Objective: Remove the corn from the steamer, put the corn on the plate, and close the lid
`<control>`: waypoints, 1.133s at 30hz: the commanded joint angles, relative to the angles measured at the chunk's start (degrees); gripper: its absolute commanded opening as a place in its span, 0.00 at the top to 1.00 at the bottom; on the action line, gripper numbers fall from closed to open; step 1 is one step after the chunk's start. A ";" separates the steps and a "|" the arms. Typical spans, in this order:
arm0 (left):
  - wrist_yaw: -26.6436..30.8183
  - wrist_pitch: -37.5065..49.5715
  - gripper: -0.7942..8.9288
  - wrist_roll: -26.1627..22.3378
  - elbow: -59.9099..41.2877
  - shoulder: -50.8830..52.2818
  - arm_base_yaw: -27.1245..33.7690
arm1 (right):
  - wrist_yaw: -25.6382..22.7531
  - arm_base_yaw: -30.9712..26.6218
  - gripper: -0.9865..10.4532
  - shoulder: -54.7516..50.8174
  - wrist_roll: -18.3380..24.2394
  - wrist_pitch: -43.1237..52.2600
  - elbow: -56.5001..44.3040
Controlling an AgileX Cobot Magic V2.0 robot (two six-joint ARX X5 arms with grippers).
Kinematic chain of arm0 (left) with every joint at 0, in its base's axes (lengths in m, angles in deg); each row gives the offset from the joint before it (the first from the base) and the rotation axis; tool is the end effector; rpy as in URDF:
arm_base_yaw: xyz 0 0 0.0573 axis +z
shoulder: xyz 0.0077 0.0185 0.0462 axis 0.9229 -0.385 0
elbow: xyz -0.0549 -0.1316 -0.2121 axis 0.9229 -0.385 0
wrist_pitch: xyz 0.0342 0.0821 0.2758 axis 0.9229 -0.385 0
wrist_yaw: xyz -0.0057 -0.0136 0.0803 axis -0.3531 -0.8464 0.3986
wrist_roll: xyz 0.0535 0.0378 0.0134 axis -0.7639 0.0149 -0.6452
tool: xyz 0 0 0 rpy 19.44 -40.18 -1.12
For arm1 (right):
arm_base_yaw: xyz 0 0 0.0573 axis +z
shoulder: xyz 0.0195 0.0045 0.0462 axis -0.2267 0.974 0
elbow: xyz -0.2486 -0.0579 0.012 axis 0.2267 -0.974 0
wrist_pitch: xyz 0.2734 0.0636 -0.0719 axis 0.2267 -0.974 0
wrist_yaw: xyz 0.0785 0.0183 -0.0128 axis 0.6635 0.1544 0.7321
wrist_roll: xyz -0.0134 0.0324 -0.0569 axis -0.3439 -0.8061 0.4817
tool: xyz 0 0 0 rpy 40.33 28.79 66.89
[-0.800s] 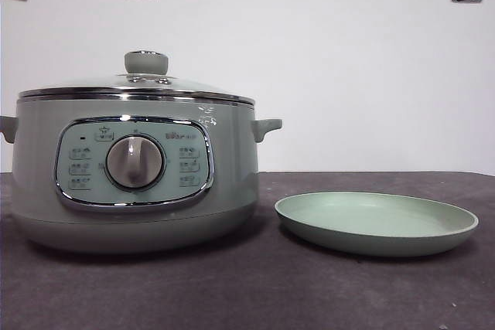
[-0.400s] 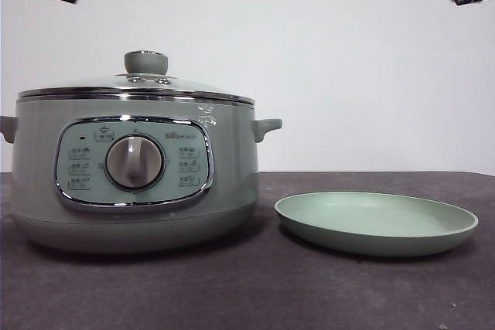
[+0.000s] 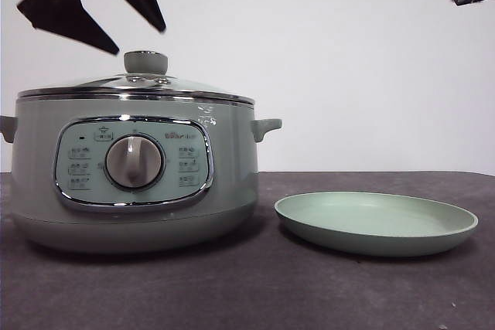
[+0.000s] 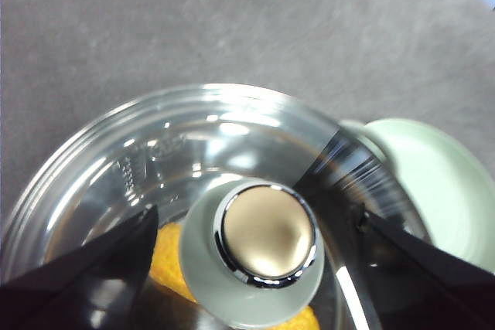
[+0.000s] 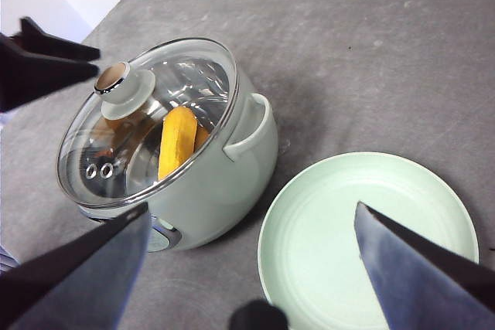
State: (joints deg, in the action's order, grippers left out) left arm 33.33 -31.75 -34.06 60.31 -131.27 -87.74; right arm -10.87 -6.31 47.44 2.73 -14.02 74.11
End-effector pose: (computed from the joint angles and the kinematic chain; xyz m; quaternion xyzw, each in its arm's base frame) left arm 0.3130 -0.1271 0.2882 -0.0175 0.3212 -0.2509 0.9130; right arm 0.2279 0.0547 0.3068 0.0953 0.2662 0.3278 0.9015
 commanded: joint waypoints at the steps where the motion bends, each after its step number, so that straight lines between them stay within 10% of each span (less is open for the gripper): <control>1: 1.18 0.26 0.50 -2.29 -0.15 -1.57 -0.98 | -0.20 0.02 0.53 0.02 -0.39 0.11 0.17; 10: 2.01 0.02 0.50 -3.82 -0.17 -4.79 -1.79 | -0.20 0.02 0.53 0.02 -0.90 0.04 0.17; 14: 1.99 0.07 0.92 -5.90 -0.17 -4.81 -1.79 | -0.22 0.02 0.53 0.02 -0.90 0.04 0.17; 24: 1.92 2.71 0.93 -6.34 -0.15 0.15 -1.79 | -1.49 1.86 0.53 0.61 -1.90 0.31 0.35; 34: 14.93 -2.21 0.93 -6.43 -0.15 26.53 -1.79 | -5.79 19.52 0.53 18.82 -3.19 1.11 11.91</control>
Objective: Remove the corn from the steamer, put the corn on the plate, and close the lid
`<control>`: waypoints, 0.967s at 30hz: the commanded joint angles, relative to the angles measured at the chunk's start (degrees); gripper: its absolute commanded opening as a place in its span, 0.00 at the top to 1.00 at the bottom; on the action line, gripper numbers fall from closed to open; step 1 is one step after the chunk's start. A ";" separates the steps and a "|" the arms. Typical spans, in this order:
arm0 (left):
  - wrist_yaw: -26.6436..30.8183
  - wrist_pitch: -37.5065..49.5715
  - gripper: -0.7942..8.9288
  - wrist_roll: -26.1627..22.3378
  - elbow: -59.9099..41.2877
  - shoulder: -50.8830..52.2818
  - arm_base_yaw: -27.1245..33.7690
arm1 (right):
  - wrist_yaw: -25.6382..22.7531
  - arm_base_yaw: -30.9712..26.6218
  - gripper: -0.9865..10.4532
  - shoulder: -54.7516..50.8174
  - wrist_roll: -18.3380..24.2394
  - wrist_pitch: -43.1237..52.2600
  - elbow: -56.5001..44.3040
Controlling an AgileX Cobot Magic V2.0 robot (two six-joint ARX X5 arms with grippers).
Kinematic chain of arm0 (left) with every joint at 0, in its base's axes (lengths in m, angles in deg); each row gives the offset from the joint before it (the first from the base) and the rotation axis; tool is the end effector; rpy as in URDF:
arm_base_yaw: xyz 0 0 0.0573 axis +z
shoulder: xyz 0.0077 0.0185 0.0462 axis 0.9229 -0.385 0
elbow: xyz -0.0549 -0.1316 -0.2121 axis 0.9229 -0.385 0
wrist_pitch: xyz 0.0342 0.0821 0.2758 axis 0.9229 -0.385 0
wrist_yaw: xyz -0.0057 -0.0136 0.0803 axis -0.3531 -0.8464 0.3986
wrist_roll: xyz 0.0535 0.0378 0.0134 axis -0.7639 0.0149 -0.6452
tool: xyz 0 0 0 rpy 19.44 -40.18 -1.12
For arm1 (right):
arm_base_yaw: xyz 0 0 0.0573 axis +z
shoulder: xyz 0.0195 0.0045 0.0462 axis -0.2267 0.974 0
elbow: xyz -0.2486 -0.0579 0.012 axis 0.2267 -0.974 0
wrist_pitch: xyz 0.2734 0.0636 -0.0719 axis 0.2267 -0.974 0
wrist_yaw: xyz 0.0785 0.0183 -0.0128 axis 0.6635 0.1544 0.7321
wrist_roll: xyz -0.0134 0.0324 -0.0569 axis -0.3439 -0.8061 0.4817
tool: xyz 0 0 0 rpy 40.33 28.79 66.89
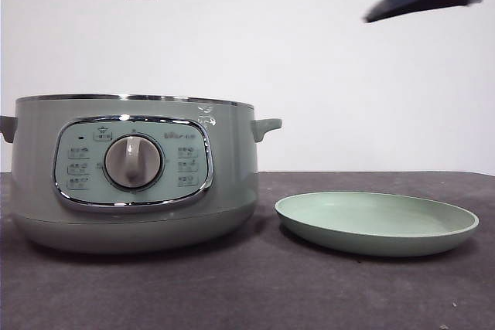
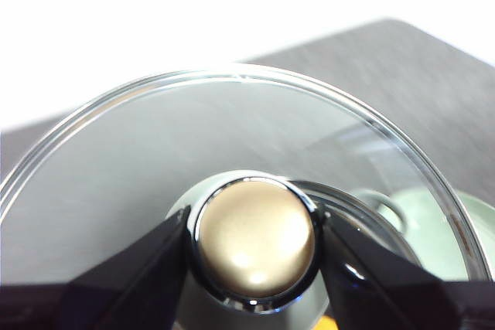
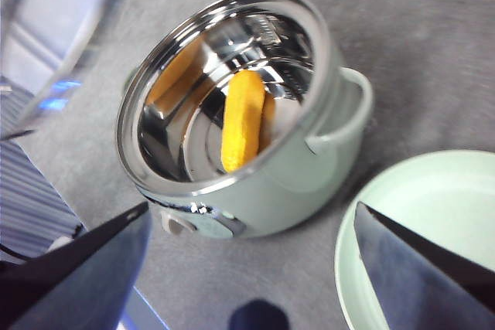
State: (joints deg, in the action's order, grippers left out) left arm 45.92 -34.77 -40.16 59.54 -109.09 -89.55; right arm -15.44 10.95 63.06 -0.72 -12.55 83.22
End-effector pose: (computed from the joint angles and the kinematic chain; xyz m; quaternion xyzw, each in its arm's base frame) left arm 0.2270 -0.0920 0.3832 0.0394 0.1500 -0.1862 0.9702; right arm 0.2580 0.1415 0.3020 0.0717 0.3312 0.4084 0.8476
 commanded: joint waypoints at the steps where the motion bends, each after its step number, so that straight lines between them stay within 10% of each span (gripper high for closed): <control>1: 3.54 -0.52 0.93 -0.33 0.61 6.73 0.02 | -1.81 4.02 0.53 5.90 0.74 -0.98 5.33; 18: 9.90 -13.88 0.93 1.22 0.61 23.19 0.02 | -17.40 19.52 0.53 43.89 11.15 -16.83 43.85; 29: 9.75 -14.88 0.93 2.10 0.61 23.17 0.02 | -21.07 22.67 0.59 56.28 13.33 -12.59 48.78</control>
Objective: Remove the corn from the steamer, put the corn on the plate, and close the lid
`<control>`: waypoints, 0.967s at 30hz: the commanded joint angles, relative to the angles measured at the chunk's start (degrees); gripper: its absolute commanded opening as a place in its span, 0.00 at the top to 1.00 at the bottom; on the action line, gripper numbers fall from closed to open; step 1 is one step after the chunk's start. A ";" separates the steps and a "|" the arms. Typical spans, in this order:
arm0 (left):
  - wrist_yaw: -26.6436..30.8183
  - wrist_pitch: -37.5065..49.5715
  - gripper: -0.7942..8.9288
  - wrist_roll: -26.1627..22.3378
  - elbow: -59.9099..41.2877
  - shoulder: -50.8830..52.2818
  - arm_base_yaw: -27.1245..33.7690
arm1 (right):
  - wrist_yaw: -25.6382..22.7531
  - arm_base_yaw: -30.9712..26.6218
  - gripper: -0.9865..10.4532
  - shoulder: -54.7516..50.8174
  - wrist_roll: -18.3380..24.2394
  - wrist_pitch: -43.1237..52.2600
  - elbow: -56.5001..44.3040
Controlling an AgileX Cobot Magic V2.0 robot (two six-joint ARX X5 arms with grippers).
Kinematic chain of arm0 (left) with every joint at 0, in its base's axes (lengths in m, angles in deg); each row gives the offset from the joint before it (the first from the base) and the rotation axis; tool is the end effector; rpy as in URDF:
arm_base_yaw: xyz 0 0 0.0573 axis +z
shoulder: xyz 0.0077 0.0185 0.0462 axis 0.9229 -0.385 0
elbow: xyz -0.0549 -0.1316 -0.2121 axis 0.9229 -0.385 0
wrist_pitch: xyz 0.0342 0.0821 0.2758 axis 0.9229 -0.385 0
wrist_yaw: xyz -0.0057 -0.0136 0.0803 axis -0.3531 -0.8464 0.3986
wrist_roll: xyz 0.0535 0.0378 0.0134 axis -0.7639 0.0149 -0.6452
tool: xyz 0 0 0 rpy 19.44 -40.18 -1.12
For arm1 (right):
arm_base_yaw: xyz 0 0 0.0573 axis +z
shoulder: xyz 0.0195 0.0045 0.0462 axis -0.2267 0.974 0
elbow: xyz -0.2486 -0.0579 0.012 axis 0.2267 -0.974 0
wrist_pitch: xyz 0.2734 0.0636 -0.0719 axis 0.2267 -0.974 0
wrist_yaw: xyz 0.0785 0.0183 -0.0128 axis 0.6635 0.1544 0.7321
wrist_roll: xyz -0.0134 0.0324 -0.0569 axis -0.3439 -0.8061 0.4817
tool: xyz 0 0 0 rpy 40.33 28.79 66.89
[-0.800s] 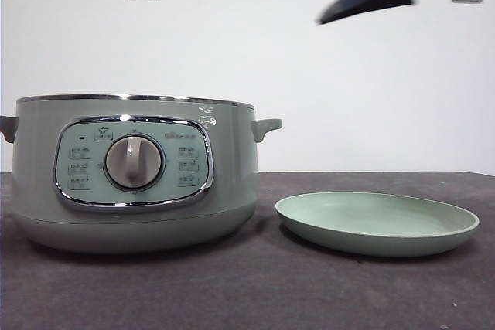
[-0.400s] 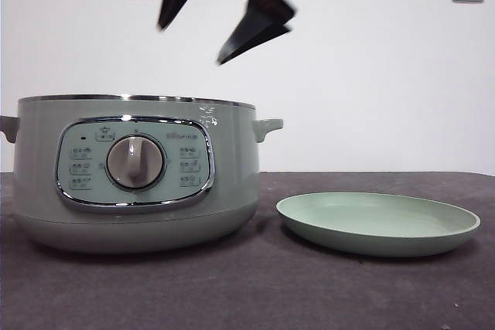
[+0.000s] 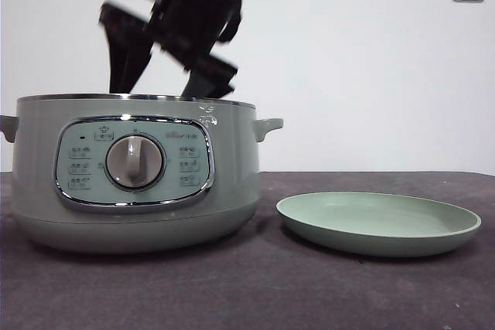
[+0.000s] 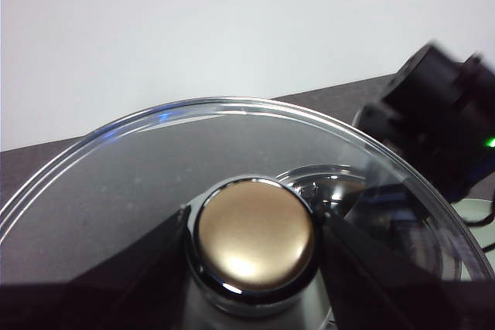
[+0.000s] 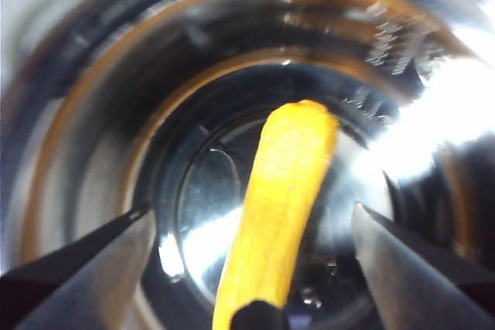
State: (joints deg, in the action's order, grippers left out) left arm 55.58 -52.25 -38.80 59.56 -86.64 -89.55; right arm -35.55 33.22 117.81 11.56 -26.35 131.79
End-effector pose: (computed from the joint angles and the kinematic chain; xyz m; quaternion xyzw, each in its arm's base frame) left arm 0.1123 -0.0363 0.4128 0.0285 0.1074 -0.1028 0.9885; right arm 0.3433 0.3711 0.2264 -0.1779 0.4234 0.4315 0.7765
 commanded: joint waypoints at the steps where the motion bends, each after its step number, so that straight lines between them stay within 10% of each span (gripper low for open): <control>1: 0.09 2.54 0.93 0.74 0.59 0.72 0.02 | -0.87 0.42 0.59 2.16 1.29 1.51 0.22; 7: 0.07 2.49 0.93 1.09 0.57 0.72 0.02 | -0.98 0.52 0.61 5.35 1.27 1.68 0.22; 14: 0.09 1.62 0.93 1.16 0.57 0.72 0.02 | -4.04 0.79 0.93 6.47 1.36 1.77 0.22; 29: 0.13 1.53 0.93 1.16 0.57 -1.75 0.02 | -4.07 -0.37 0.93 -8.48 1.31 -7.63 1.11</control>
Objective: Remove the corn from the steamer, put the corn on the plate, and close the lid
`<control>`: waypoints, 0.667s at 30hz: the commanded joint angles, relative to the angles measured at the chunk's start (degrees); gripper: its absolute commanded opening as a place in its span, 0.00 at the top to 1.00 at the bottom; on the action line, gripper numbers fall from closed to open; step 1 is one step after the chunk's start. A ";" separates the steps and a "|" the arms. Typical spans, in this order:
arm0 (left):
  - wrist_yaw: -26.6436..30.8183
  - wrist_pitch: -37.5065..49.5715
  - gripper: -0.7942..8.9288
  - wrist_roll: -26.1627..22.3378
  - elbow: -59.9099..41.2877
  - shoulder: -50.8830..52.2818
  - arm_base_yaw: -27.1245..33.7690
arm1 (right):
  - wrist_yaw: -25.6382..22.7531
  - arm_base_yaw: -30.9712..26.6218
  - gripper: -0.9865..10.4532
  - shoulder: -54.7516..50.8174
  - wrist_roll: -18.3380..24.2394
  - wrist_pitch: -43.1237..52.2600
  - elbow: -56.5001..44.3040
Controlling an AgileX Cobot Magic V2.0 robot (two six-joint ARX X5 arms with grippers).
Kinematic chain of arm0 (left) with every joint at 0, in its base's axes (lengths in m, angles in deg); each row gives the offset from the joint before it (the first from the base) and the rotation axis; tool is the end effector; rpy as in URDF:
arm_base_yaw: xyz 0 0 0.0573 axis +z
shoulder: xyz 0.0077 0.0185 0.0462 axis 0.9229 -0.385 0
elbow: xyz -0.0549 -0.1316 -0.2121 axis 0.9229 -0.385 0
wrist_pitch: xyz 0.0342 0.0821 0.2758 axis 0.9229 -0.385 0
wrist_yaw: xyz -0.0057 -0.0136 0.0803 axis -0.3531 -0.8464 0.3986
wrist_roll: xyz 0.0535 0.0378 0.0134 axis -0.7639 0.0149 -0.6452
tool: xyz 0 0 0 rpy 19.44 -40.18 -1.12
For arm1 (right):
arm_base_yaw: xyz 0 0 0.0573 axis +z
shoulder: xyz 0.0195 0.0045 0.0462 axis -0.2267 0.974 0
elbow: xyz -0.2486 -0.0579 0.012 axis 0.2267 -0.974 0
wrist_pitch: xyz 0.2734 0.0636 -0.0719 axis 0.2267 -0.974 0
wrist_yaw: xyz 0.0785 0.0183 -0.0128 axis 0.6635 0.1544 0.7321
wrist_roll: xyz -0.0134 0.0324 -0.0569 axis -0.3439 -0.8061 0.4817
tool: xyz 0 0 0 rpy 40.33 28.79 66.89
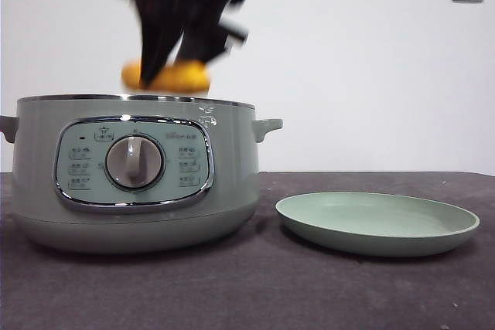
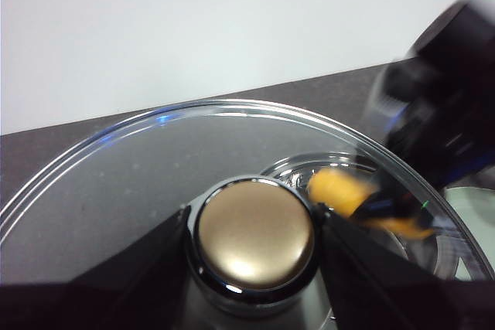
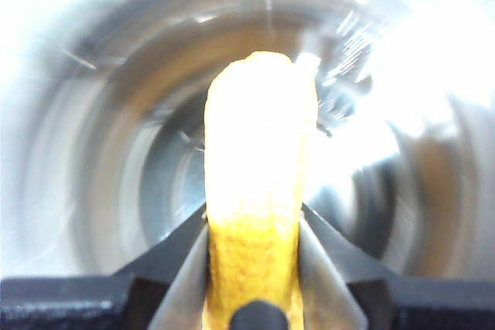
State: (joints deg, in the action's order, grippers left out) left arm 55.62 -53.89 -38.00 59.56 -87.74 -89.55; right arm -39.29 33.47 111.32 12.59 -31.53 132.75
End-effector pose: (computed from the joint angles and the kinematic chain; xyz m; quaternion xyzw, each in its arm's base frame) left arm 0.1170 -0.0382 0.4076 0.0283 0.1309 -0.1012 0.9858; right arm 0.3275 0.3530 0.2795 -0.1949 0.3986 0.4142 0.7947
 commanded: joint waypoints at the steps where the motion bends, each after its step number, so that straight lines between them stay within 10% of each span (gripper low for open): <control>1: 0.07 3.30 0.93 0.35 0.57 -1.22 0.02 | -0.35 -1.11 0.93 -3.34 0.28 -4.13 0.15; 20: -6.49 12.33 0.93 0.44 0.57 -12.35 0.02 | -8.61 -22.91 0.93 -14.10 -4.57 -30.67 -2.64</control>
State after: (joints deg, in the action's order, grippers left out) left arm 49.48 -44.64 -38.00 59.54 -100.72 -89.55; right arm -48.09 10.58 96.94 9.10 -61.12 131.22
